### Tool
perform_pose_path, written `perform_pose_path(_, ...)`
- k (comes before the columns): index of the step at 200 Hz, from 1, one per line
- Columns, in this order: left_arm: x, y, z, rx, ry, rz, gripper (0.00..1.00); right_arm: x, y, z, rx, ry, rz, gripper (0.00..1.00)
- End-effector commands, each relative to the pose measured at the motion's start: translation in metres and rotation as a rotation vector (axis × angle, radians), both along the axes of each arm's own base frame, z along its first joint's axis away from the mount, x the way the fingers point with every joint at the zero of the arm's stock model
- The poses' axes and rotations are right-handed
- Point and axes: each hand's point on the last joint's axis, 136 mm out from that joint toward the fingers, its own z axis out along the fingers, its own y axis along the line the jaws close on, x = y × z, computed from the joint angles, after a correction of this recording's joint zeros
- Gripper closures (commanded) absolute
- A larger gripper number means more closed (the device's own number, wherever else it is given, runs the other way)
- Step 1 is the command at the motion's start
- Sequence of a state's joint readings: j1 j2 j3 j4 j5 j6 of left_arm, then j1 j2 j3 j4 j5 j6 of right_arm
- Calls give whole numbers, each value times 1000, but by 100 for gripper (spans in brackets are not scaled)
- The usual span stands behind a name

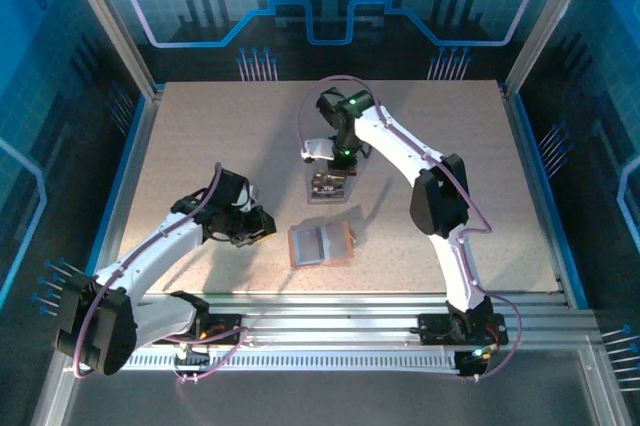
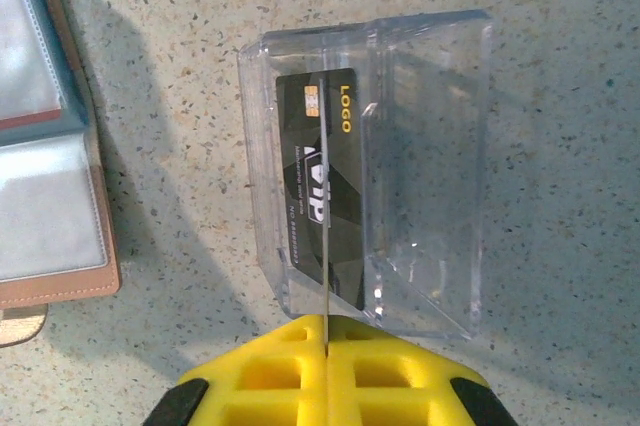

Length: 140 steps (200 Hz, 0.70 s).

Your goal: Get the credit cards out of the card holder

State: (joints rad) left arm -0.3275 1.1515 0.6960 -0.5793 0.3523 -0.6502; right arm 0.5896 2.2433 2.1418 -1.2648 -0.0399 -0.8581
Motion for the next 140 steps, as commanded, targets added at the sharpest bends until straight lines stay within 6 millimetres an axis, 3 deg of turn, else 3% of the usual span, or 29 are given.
perform_pose_path(1, -9, 4, -6, -3, 25, -3, 84, -9, 5, -3, -15, 31, 36, 100)
perform_pose_path(71, -11, 4, -6, -8, 27, -3, 84, -9, 11, -14, -34, 52, 48, 100)
perform_pose_path(77, -11, 5, -6, -7, 29, -2, 84, -10, 11, -26, -51, 77, 48, 100)
perform_pose_path(140, -11, 5, -7, -10, 28, 2, 85, -23, 13, -34, -63, 138, 55, 100)
